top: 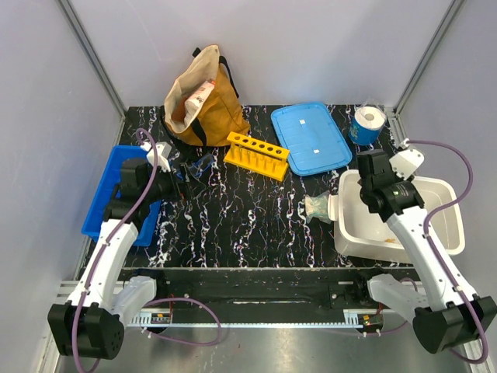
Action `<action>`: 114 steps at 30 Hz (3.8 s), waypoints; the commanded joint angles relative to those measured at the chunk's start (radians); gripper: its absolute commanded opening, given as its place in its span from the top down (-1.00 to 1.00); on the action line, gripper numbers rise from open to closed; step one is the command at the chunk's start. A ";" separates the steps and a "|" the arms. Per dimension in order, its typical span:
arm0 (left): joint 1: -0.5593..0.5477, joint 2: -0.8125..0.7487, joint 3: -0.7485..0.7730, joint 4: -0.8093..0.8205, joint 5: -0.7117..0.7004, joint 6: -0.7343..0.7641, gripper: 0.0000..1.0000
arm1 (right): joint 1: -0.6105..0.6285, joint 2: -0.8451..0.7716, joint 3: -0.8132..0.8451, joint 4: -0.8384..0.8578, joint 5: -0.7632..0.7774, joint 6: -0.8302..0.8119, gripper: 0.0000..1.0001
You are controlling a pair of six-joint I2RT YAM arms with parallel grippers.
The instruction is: Organize the chemistry lab equipment
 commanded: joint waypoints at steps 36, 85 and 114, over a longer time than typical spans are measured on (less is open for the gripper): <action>-0.019 -0.142 0.010 0.049 -0.035 -0.015 -0.98 | 0.354 0.772 0.413 0.002 -0.502 -0.682 -0.04; -0.039 -0.142 0.012 0.038 -0.069 -0.007 -0.98 | 0.334 0.645 0.395 0.106 -0.745 -0.605 1.00; -0.037 -0.135 0.020 0.024 -0.079 -0.003 -0.98 | 0.079 0.192 0.366 -0.104 -0.137 -0.475 0.81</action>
